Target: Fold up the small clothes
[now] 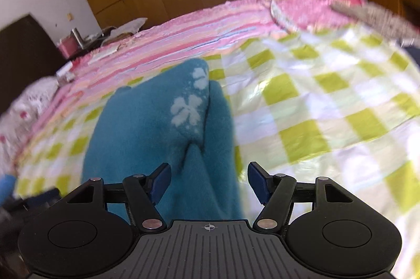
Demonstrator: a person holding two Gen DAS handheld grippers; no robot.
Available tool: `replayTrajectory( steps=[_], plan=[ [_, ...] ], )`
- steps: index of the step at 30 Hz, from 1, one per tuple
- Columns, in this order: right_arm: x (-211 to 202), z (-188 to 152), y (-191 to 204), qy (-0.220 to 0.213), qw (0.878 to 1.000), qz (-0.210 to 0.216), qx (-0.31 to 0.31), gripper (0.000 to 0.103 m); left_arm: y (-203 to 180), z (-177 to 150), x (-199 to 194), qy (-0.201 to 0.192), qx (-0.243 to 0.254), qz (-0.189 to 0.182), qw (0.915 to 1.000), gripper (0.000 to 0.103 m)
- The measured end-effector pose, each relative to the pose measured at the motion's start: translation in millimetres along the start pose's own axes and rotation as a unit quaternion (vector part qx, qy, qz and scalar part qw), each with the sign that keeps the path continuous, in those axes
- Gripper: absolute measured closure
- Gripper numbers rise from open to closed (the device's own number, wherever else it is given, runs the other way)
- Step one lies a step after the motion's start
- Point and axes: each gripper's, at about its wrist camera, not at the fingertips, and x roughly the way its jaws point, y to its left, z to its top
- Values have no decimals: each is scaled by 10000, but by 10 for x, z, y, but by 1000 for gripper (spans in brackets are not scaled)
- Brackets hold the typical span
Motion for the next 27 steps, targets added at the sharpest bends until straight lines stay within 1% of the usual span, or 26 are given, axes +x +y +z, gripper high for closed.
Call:
replayTrajectory(
  steps=[2, 6, 9, 13, 22, 27],
  plan=[
    [-24, -97, -1, 62, 9998, -152, -76, 39, -7, -30, -47, 1, 27, 36, 10000, 39],
    [-86, -248, -77, 190, 9996, -145, 162, 39, -35, -109, -151, 9, 111, 89, 9999, 36],
    [-211, -336, -78, 168, 9996, -95, 208, 39, -59, -188, -210, 36, 132, 100, 9999, 34],
    [-380, -458, -9, 82, 9999, -113, 95, 39, -116, -313, -281, 106, 171, 119, 9997, 34],
    [-613, -760, 31, 108, 9998, -77, 172, 39, -235, -561, -461, 210, 332, 125, 9991, 32],
    [-755, -936, 131, 26, 9999, -108, 18, 39, -257, -690, -563, 206, 383, 112, 9990, 28]
  ],
)
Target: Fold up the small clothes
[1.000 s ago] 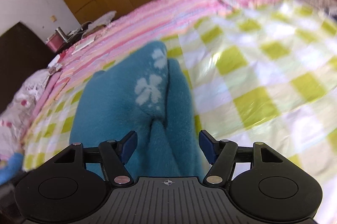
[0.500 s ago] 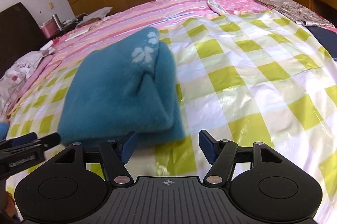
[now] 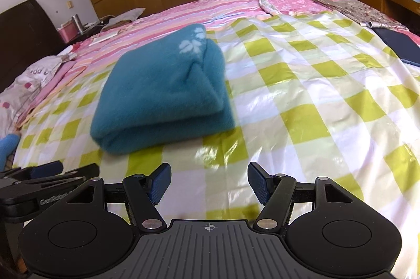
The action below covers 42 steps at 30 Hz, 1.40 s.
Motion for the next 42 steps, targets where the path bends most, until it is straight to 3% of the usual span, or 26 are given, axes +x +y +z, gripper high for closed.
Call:
replayTrajectory(
  steps=[9, 35, 42],
  plan=[
    [-147, -285, 159, -50, 9996, -122, -255, 39, -67, -203, -205, -45, 233, -8, 9997, 19],
    [-518, -644, 297, -237, 9988, -339, -248, 39, -77, -512, -603, -191, 239, -281, 9991, 12],
    [-557, -724, 296, -230, 9985, -438, -232, 39, -74, -588, -613, -72, 196, -372, 9991, 10]
  ],
)
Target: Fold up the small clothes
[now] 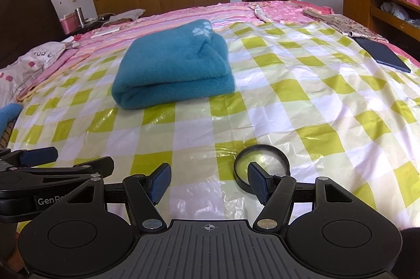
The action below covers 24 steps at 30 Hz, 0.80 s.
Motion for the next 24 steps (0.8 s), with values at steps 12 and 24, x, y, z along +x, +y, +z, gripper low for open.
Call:
replayTrajectory(
  steps=[12, 24],
  plan=[
    [-27, -147, -35, 69, 9999, -85, 58, 38, -84, -86, -32, 88, 192, 81, 9997, 10],
    [-24, -226, -103, 133, 9997, -123, 172, 38, -159, -127, -17, 154, 281, 88, 9994, 11]
  ],
)
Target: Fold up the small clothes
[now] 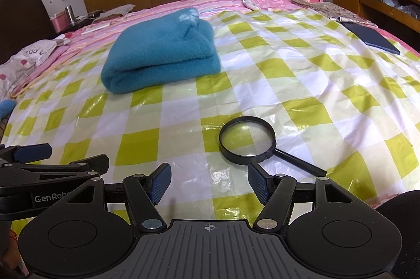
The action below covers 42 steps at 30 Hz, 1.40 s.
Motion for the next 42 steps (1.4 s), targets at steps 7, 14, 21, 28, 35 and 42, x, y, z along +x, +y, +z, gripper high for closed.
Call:
replayTrajectory(
  steps=[7, 14, 21, 28, 35, 42],
  plan=[
    [15, -13, -3, 29, 10000, -37, -1, 38, -11, -15, 18, 30, -8, 0, 10000, 11],
    [18, -14, 6, 37, 10000, -50, -14, 38, 2, -27, 20, 47, -67, -19, 10000, 11],
    [19, -16, 11, 40, 10000, -60, -27, 38, 19, -34, 27, 79, -108, -30, 9999, 11],
    [22, -17, 16, 46, 10000, -62, -27, 38, 26, -39, 29, 107, -132, -38, 9998, 11],
    [22, -15, 18, 46, 10000, -63, -36, 38, 32, -38, 35, 117, -156, -39, 9998, 11],
    [20, -11, 24, 51, 10000, -68, -36, 38, 37, -37, 39, 128, -182, -36, 9997, 11]
  ],
)
